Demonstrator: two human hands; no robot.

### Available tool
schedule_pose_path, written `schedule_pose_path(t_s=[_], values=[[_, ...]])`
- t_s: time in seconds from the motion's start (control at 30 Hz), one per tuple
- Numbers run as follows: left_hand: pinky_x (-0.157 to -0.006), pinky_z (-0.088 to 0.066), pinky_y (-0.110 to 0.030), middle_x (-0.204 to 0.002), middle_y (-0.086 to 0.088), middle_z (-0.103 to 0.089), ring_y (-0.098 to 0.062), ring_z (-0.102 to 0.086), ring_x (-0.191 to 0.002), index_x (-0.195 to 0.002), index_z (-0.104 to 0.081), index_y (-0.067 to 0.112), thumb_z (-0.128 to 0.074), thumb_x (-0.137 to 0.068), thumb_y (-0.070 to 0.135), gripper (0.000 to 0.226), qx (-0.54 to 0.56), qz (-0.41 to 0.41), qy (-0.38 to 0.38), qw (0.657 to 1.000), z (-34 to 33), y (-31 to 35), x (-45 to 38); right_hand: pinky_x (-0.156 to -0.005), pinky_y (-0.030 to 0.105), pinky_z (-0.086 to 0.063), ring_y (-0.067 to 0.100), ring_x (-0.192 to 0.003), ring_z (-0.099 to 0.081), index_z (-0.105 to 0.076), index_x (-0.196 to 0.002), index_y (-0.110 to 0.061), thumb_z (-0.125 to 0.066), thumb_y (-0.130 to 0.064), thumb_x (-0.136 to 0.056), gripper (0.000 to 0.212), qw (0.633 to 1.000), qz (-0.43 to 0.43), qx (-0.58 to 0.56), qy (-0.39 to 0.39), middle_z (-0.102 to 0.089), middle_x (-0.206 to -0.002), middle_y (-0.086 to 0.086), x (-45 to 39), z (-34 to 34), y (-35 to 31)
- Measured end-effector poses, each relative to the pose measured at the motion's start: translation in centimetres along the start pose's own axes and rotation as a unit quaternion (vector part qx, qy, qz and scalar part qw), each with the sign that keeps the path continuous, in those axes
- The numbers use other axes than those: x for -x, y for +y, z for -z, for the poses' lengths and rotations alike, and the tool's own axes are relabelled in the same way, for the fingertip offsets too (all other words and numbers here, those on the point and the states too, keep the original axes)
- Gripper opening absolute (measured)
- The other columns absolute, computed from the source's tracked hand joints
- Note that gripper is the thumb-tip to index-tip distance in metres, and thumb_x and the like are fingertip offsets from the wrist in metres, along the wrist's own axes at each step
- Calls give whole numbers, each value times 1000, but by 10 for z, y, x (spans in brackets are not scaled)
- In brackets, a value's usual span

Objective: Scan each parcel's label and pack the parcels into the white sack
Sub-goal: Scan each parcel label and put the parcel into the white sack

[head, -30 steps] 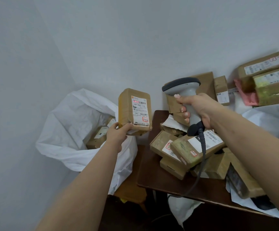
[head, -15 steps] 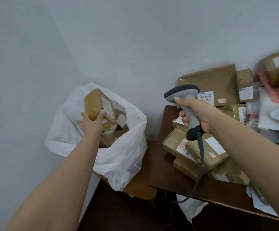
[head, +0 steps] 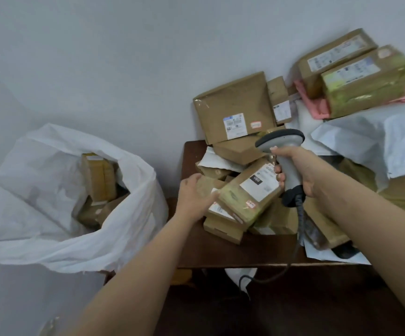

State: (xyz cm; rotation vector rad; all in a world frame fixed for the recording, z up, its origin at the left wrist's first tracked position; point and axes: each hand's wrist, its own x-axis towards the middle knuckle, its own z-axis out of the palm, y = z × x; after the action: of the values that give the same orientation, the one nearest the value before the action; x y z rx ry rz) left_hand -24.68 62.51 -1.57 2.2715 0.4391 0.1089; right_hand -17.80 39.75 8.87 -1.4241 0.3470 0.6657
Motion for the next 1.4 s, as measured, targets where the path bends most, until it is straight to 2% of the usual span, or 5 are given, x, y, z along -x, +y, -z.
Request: schedule_pose_path(t_s=[0.23,0.73,0.9,1.07,1.4], values=[[-119,-8,-58,-161,-16,15,-34,17,-148,-154,13,17,-79,-54,72,147,-216,-17,-182,959,-70,21,8,-36,19,-39,11,-38,-42,-54,-100,-9,-65,-29,-92,24,999,-6,2,38,-48,-55,2,7,54,14],[-117,-21,-39,-149,-9,-15,-29,-16,-142,-153,-2,16,-72,-45,66,138,-129,-35,-138,981,-44,24,23,-37,18,-40,11,-39,-41,-55,-98,-8,-67,-24,-92,22,998,15,-13,56,-48,-61,3,2,71,10],[-111,-19,-11,-148,-2,-15,-19,-15,-141,-154,-4,13,-75,-48,67,138,-88,-59,-95,990,-17,20,40,-46,27,-46,16,-49,-53,-64,-103,0,-79,-23,-82,35,976,102,-11,191,-66,-73,10,-11,54,9],[-117,-28,-42,-139,-2,-22,-19,-21,-137,-150,-16,13,-78,-43,71,136,-52,-49,-7,997,3,40,46,-50,26,-47,14,-55,-56,-54,-99,-5,-83,-47,-73,58,962,151,-38,225,-61,-74,5,-5,22,9],[-113,-21,-25,-132,-1,-23,-14,-22,-130,-148,-18,10,-92,-47,52,132,-74,-100,57,991,22,59,61,-45,26,-49,13,-36,-53,-57,-121,2,-91,-22,-66,69,966,139,-165,139,-66,-66,10,-6,-12,-11]])
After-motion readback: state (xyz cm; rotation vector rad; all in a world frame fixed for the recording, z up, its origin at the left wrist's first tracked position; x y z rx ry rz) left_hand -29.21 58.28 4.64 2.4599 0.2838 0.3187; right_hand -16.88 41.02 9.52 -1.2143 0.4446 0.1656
